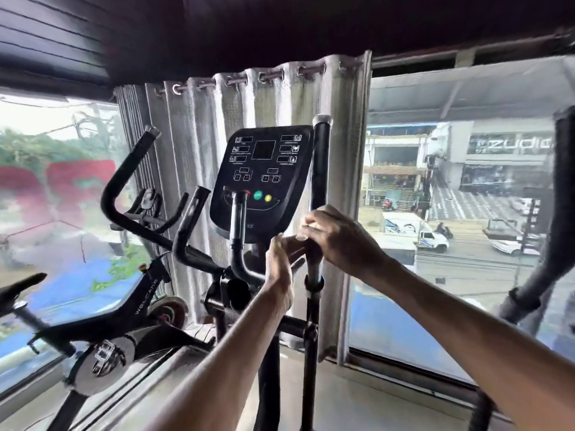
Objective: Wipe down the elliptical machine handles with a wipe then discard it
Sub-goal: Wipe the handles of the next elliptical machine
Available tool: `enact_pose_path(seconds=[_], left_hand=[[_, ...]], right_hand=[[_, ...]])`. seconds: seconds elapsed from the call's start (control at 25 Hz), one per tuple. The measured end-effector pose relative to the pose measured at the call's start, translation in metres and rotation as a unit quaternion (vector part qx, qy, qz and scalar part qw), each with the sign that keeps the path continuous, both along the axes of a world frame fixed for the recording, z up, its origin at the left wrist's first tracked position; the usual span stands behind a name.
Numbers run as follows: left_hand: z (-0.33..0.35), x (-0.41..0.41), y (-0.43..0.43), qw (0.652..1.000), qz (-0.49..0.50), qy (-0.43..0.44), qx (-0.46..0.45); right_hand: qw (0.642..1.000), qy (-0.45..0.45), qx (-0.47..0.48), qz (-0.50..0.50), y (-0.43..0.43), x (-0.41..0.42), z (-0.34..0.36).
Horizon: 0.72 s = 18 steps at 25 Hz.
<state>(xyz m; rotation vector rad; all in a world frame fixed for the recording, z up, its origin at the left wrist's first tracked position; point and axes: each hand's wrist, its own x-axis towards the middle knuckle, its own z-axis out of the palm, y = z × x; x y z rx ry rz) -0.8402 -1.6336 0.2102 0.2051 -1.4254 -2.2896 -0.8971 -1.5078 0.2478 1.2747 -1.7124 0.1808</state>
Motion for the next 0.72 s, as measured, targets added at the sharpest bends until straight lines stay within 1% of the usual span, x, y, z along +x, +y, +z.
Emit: enact_pose_path(seconds=[0.08, 0.2, 0.24, 0.28, 0.4, 0.44, 0.48, 0.56, 0.6, 0.64, 0.72], left_hand=[[0.001, -0.001, -0.001, 1.0, -0.009, 0.002, 0.005], [0.006, -0.004, -0.006, 1.0, -0.014, 0.013, 0.012], [0.008, -0.006, -0.007, 1.0, -0.018, 0.016, 0.014], [0.01, -0.008, -0.007, 1.0, -0.02, 0.02, 0.014], [0.017, -0.011, -0.002, 1.0, -0.013, 0.022, 0.003], [0.019, -0.012, -0.002, 1.0, -0.011, 0.021, 0.003], [0.022, -0.013, -0.002, 1.0, -0.01, 0.019, 0.0], [0.025, -0.017, -0.005, 1.0, -0.012, 0.019, -0.007], [0.026, -0.019, -0.005, 1.0, -0.014, 0.023, -0.011], [0.028, -0.021, -0.005, 0.999, -0.011, 0.023, -0.019], [0.033, -0.024, -0.003, 0.999, -0.005, 0.019, -0.035]], right_hand=[[1.0, -0.007, -0.017, -0.009, 0.002, -0.005, 0.01], [0.998, -0.004, 0.067, 0.016, 0.009, -0.013, 0.027], [0.997, -0.007, 0.072, 0.018, 0.012, -0.019, 0.037], [0.998, -0.01, 0.056, 0.012, 0.013, -0.025, 0.048], [0.997, -0.052, -0.048, -0.014, 0.009, -0.038, 0.073], [0.997, -0.061, -0.056, -0.009, 0.008, -0.037, 0.073], [0.998, -0.055, -0.038, 0.007, 0.008, -0.034, 0.07], [0.998, -0.028, 0.044, 0.038, 0.013, -0.029, 0.061], [0.997, -0.02, 0.068, 0.043, 0.015, -0.03, 0.062], [0.997, -0.02, 0.065, 0.042, 0.015, -0.035, 0.066], [0.999, -0.032, 0.021, 0.029, 0.01, -0.048, 0.079]])
